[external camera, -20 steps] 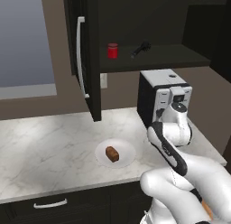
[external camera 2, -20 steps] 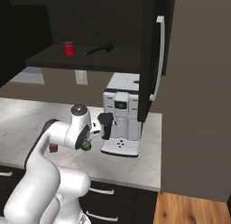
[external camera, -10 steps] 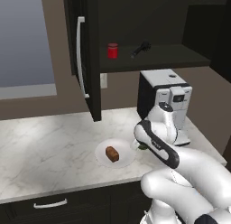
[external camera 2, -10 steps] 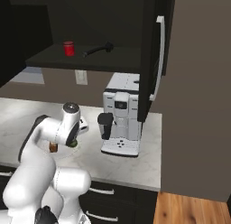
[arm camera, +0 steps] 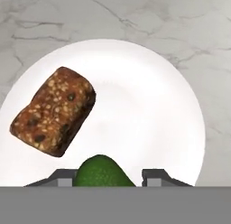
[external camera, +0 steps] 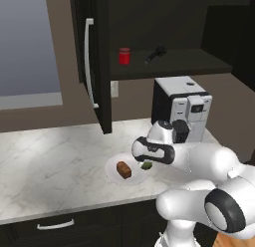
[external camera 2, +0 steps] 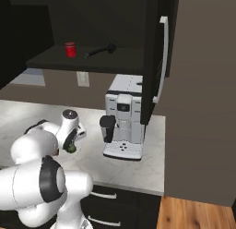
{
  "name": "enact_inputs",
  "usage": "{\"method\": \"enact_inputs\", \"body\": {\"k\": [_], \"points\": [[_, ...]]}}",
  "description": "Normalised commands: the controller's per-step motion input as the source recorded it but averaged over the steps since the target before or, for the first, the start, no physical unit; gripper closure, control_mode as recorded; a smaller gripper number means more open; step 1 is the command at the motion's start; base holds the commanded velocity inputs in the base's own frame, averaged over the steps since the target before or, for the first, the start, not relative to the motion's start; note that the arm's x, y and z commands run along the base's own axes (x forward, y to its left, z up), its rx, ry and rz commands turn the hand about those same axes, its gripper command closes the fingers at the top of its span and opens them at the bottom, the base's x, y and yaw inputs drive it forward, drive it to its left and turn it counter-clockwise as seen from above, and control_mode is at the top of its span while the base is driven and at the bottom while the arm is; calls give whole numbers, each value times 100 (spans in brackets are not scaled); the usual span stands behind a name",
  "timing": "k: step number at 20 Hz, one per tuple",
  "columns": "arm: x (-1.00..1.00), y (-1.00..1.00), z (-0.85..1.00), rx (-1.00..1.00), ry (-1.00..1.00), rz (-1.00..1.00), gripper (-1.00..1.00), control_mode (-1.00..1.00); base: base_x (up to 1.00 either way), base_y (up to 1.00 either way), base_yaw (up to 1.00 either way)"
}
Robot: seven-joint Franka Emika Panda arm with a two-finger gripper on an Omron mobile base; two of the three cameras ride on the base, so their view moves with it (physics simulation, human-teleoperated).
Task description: Pick the avocado and bread from the counter and place them on the plate. Then pick the jam from the cabinet and place it next to the plate. Lastly close the cabinet door.
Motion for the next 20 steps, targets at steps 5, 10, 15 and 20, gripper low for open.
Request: {"method": "enact_inputs", "body": {"k": [5,10,15,20], "points": [[17,14,-55,0,-2,4,100,-100,0,0,0],[11,21,-27,0,-8,4,100,-100,0,0,0],[1,27,-4,0,-11,1,-100,-100,0,0,0],[-3,5,18,0,-18,0,-100,-100,0,0,0]]}}
